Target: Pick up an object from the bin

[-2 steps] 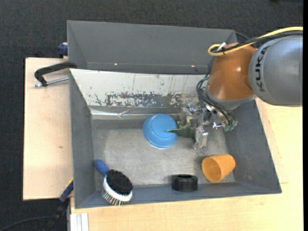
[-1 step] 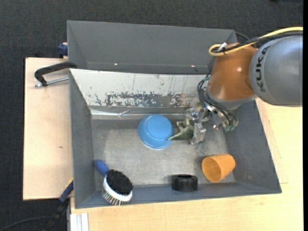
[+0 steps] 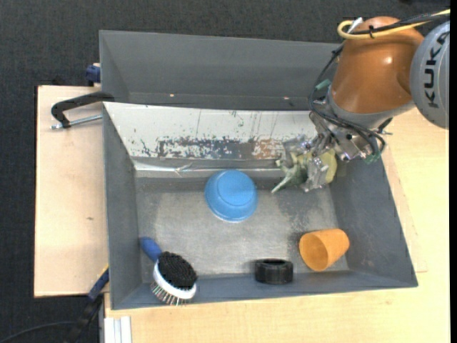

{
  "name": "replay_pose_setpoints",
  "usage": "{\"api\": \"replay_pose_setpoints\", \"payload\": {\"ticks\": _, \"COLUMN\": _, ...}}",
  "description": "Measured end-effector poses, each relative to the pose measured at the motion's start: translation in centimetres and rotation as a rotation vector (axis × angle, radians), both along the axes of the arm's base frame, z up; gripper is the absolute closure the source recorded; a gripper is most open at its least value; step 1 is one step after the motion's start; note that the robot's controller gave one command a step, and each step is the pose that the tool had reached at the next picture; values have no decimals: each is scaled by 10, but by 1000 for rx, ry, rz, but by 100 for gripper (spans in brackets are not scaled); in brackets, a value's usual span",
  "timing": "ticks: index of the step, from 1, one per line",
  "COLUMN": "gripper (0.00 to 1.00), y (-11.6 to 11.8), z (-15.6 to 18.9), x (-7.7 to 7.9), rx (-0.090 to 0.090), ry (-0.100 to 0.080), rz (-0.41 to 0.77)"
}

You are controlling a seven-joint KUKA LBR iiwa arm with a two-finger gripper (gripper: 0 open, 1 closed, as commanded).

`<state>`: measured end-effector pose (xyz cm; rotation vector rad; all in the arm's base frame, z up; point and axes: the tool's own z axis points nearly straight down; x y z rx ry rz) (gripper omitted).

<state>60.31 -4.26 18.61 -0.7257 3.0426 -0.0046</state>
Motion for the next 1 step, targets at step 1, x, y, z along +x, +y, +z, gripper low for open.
{"api": "replay_pose_setpoints", "payload": {"ticks": 1, "gripper": 100, "y": -83, "z": 100, "x": -4, "rx": -10, "ry": 1, "rz": 542}}
